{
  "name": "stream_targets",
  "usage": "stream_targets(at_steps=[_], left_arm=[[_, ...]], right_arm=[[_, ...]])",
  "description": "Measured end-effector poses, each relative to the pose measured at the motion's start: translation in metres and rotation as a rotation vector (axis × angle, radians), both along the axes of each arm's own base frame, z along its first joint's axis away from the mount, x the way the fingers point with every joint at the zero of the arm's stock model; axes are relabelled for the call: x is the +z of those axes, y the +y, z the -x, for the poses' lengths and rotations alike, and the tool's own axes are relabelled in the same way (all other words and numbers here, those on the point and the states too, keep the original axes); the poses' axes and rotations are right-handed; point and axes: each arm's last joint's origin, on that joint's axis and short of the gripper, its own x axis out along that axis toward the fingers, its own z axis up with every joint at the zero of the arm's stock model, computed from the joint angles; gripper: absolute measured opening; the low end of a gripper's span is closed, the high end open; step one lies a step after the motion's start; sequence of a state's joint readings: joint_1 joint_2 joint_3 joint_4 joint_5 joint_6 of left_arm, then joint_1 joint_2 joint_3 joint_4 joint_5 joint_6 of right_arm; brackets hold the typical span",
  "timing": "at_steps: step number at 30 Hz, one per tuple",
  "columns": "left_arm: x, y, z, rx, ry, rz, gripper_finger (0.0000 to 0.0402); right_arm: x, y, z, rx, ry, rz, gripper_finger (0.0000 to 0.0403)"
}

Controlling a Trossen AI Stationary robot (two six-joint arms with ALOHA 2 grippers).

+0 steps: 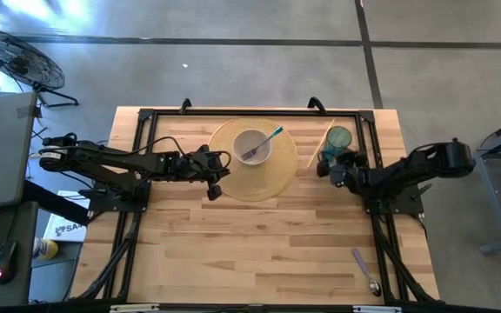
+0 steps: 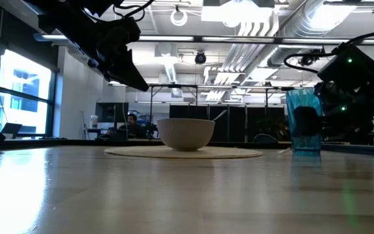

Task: Pick & Place Utensil
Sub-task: Put the blue cup on the brown mat to the right of the white bowl

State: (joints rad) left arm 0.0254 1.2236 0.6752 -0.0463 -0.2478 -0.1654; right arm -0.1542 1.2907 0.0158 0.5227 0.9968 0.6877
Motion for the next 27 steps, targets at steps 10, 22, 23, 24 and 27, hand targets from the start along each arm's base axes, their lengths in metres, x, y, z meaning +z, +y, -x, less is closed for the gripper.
stream_targets(at_steps=[10, 22, 23, 24, 27], left_arm=[[0.0, 0.0, 0.0, 0.0, 0.0, 0.0, 0.0032], [0.0, 0.0, 0.0, -0.001, 0.0, 0.0, 0.0032], [0.0, 0.0, 0.0, 0.0, 0.0, 0.0, 0.0032], [0.0, 0.0, 0.0, 0.0, 0.0, 0.0, 0.0032], [0.0, 0.0, 0.0, 0.0, 0.0, 0.0, 0.0032]], right_arm=[[0.014, -0.022, -0.007, 0.082, 0.0, 0.043, 0.039], [0.019, -0.037, -0.005, 0.143, 0.013, 0.056, 0.038], [0.02, -0.037, -0.005, 0.144, 0.015, 0.061, 0.0377], [0.02, -0.037, -0.005, 0.141, 0.016, 0.064, 0.0374], [0.02, -0.037, -0.005, 0.14, 0.017, 0.064, 0.036]])
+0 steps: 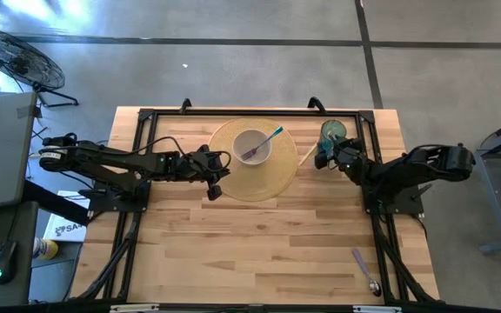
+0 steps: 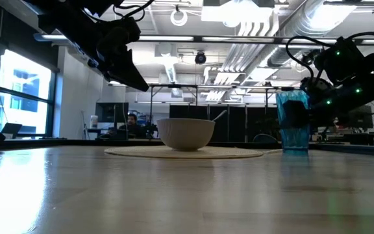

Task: Pick & Place Utensil
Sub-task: Put the blue cup on the brown mat to the right of the white bowl

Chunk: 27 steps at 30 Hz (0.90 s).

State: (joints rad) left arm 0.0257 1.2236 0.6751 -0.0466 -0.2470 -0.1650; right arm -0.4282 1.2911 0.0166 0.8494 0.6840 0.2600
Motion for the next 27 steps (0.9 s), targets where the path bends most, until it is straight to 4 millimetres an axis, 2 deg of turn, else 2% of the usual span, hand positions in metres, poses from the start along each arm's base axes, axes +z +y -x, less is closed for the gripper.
stream_targets(at_steps=[7, 12, 18, 22, 27], left_arm=[[0.003, 0.0, 0.002, -0.009, -0.01, 0.002, 0.0032], [0.007, -0.001, 0.008, -0.018, -0.002, 0.008, 0.0032], [0.01, -0.001, 0.011, -0.016, -0.008, 0.013, 0.0032], [0.018, -0.001, 0.016, -0.016, -0.046, 0.013, 0.0032], [0.031, -0.001, 0.028, -0.018, -0.086, 0.007, 0.0032]], right_arm=[[0.006, 0.005, -0.007, 0.062, 0.01, 0.036, 0.0351], [0.036, 0.005, -0.027, 0.117, -0.054, 0.106, 0.0351], [0.07, -0.002, -0.057, 0.179, -0.048, 0.091, 0.0351], [0.067, -0.015, -0.072, 0.196, -0.032, 0.08, 0.0351], [0.044, -0.029, -0.085, 0.21, -0.065, 0.061, 0.0351]])
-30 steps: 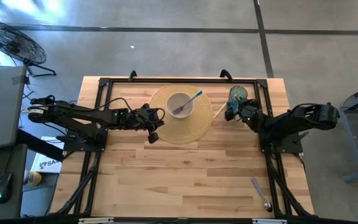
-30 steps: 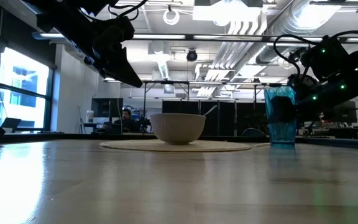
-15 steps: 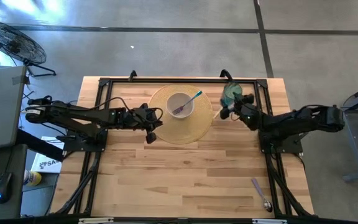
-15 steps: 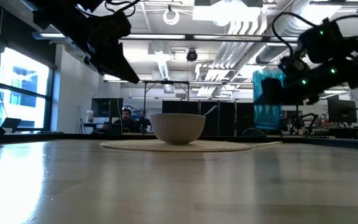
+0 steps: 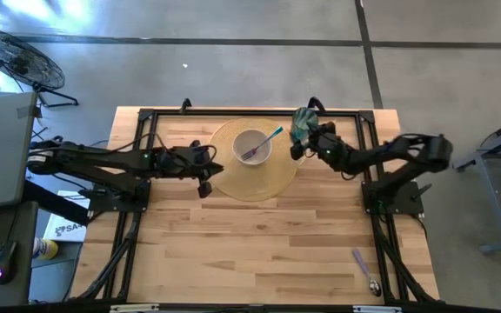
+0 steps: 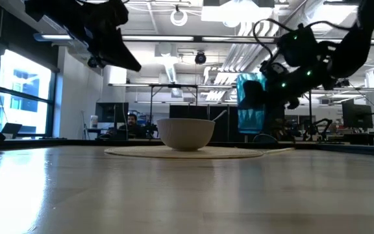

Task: Pick & Place Utensil
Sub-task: Put the blue cup on the brown mat to the right of the white bowl

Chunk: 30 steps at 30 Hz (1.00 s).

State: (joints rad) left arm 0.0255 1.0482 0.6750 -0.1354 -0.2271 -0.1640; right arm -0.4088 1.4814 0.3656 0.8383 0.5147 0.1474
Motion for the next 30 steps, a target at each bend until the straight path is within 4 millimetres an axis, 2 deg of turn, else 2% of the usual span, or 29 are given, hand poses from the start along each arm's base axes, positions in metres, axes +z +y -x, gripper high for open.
stream_targets(at_steps=[5, 10, 21, 30], left_arm=[[0.011, 0.0, 0.009, -0.005, -0.055, -0.011, 0.0032], [0.007, -0.001, 0.014, -0.001, 0.008, 0.0, 0.0032], [0.006, -0.001, 0.014, 0.007, 0.012, 0.014, 0.0032], [0.009, -0.001, 0.012, 0.005, -0.026, 0.011, 0.0032]], right_arm=[[-0.012, -0.013, -0.014, 0.016, -0.01, -0.013, 0.0355], [-0.023, -0.02, -0.028, 0.057, 0.021, -0.045, 0.0357], [-0.031, -0.019, -0.023, 0.036, 0.066, -0.064, 0.0358], [-0.03, -0.029, -0.018, 0.043, 0.036, -0.08, 0.0359]])
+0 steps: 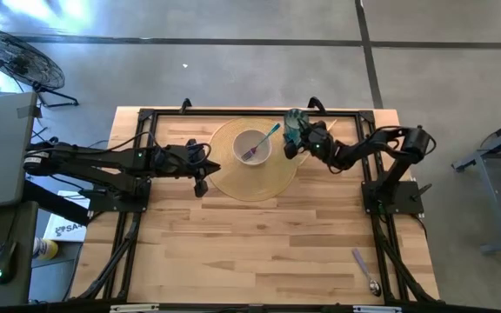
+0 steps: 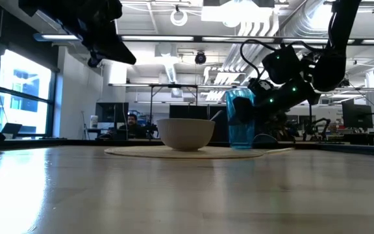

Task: Pick & Place Utensil
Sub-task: Put the blue cup on the brown mat to the right of the white bowl

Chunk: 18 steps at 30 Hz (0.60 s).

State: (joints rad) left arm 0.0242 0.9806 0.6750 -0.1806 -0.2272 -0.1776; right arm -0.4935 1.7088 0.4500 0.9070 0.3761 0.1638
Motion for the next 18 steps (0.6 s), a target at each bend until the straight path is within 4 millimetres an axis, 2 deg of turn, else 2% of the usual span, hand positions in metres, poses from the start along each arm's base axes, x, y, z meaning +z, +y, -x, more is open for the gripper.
stream_targets(at_steps=[18], left_arm=[[-0.0003, -0.0005, -0.0001, -0.022, 0.005, -0.006, 0.0032]], right_arm=[[0.0029, 0.0039, -0.0041, 0.093, -0.001, 0.03, 0.0359]])
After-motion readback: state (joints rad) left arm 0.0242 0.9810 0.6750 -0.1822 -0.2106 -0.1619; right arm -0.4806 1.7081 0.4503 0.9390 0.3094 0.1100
